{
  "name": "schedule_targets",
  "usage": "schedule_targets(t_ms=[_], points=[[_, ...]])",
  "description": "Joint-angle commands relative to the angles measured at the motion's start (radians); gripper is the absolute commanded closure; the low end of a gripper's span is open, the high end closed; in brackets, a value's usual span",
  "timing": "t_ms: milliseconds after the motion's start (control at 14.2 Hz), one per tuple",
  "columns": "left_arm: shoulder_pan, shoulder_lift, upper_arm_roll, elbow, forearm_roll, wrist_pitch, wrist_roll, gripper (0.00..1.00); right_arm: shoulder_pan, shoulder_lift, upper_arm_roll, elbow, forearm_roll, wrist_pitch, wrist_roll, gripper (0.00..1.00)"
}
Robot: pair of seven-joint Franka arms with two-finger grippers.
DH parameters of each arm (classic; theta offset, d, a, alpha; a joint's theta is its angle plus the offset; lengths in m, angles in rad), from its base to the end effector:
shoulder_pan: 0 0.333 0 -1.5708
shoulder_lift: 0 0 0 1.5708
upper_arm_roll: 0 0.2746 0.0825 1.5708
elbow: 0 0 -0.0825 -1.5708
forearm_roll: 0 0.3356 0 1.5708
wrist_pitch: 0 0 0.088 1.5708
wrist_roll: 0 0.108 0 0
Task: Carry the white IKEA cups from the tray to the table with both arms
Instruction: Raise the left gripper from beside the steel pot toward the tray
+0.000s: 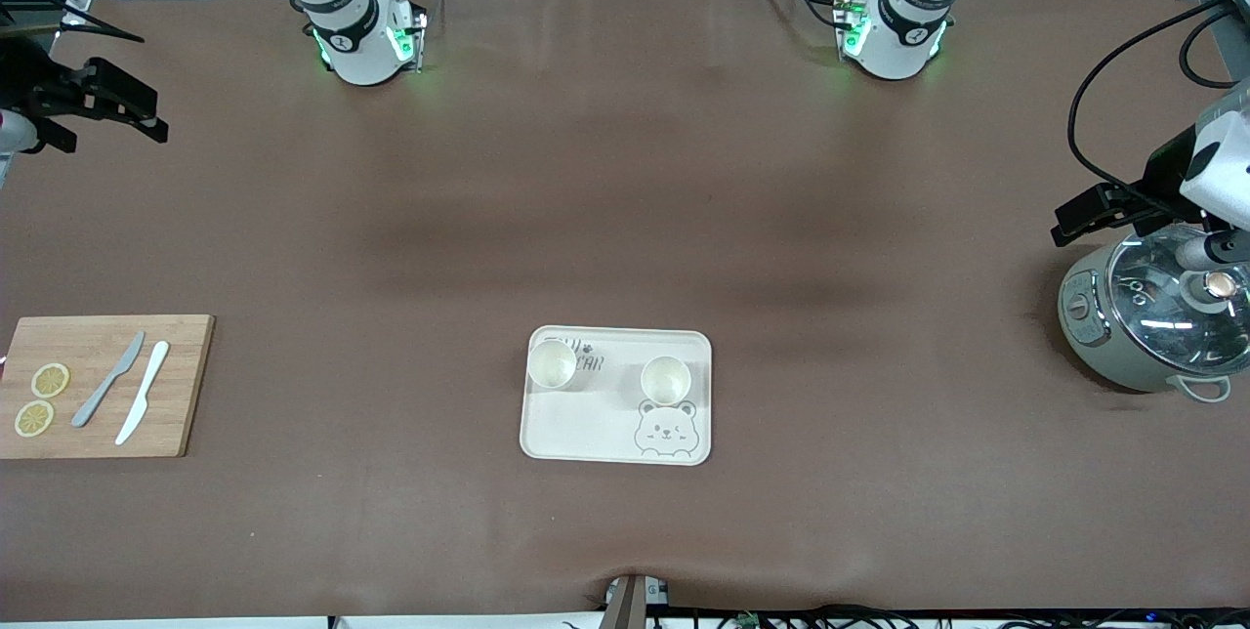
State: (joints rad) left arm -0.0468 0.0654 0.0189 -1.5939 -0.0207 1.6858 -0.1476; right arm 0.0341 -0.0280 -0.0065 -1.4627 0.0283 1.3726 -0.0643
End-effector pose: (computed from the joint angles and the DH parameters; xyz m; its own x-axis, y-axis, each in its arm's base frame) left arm 0.5324 -0.0172 0.5485 0.9923 0.1217 0.0233 0.1211 -0.9924 0.0231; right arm 0.4769 0.0166 0.6239 0.9934 0.0973 -0.0600 0.0955 -0.9949 -0.0321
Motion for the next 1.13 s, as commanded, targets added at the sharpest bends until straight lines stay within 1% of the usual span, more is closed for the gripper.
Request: schedule_targets(t_ms=[0, 494, 635, 776, 918, 1059], points=[[0.008, -0.010, -0.002, 0.011, -0.016, -0.038, 0.038, 0.00, -0.019, -0.013, 0.017, -0.016, -0.010, 0.008, 0.000, 0.00], [0.002, -0.006, -0.005, 0.012, -0.013, -0.038, 0.042, 0.00, -0.023, -0.009, 0.017, -0.008, -0.005, 0.003, 0.000, 0.00], [-0.013, 0.002, -0.010, 0.040, -0.010, -0.040, -0.004, 0.00, -0.025, -0.009, 0.017, -0.008, -0.005, 0.003, 0.000, 0.00], [-0.014, 0.028, -0.025, 0.052, -0.016, -0.040, -0.041, 0.00, -0.023, -0.009, 0.017, -0.008, -0.005, 0.003, 0.000, 0.00], [-0.024, 0.043, -0.059, 0.055, -0.016, -0.029, -0.096, 0.00, -0.031, -0.001, 0.016, -0.007, -0.004, 0.003, -0.005, 0.00], [-0.050, 0.068, -0.076, 0.064, -0.016, -0.023, -0.145, 0.00, -0.033, 0.006, 0.014, 0.005, -0.004, 0.003, -0.006, 0.00]])
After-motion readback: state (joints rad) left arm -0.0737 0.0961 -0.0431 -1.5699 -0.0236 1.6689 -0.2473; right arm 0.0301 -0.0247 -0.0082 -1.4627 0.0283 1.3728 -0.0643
